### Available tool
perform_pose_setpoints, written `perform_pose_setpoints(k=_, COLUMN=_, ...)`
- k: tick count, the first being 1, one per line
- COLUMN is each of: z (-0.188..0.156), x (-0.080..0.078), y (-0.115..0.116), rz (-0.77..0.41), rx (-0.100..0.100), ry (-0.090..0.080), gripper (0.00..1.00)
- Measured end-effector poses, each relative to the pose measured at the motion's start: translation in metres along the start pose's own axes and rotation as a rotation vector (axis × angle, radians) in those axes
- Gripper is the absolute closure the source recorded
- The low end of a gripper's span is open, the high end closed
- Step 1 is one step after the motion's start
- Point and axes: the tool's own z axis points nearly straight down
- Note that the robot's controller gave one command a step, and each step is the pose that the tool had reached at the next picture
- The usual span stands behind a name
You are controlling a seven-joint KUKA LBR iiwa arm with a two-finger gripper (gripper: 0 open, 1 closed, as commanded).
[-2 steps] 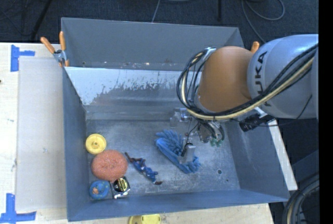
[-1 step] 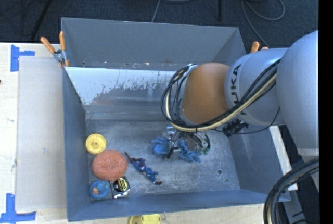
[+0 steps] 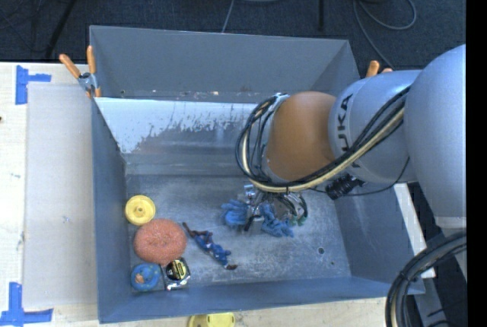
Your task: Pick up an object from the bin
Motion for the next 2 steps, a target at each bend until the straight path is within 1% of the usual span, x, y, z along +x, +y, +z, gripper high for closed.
perform_pose_setpoints(k=1, z=-0.1156, x=0.0026, y=-0.0206, rz=0.005, rx=0.0, ry=-0.002, gripper=1.0)
perform_pose_setpoints(k=2, z=-0.1156, x=0.0026, y=-0.0207, rz=0.005, rx=0.0, ry=-0.001, gripper=1.0)
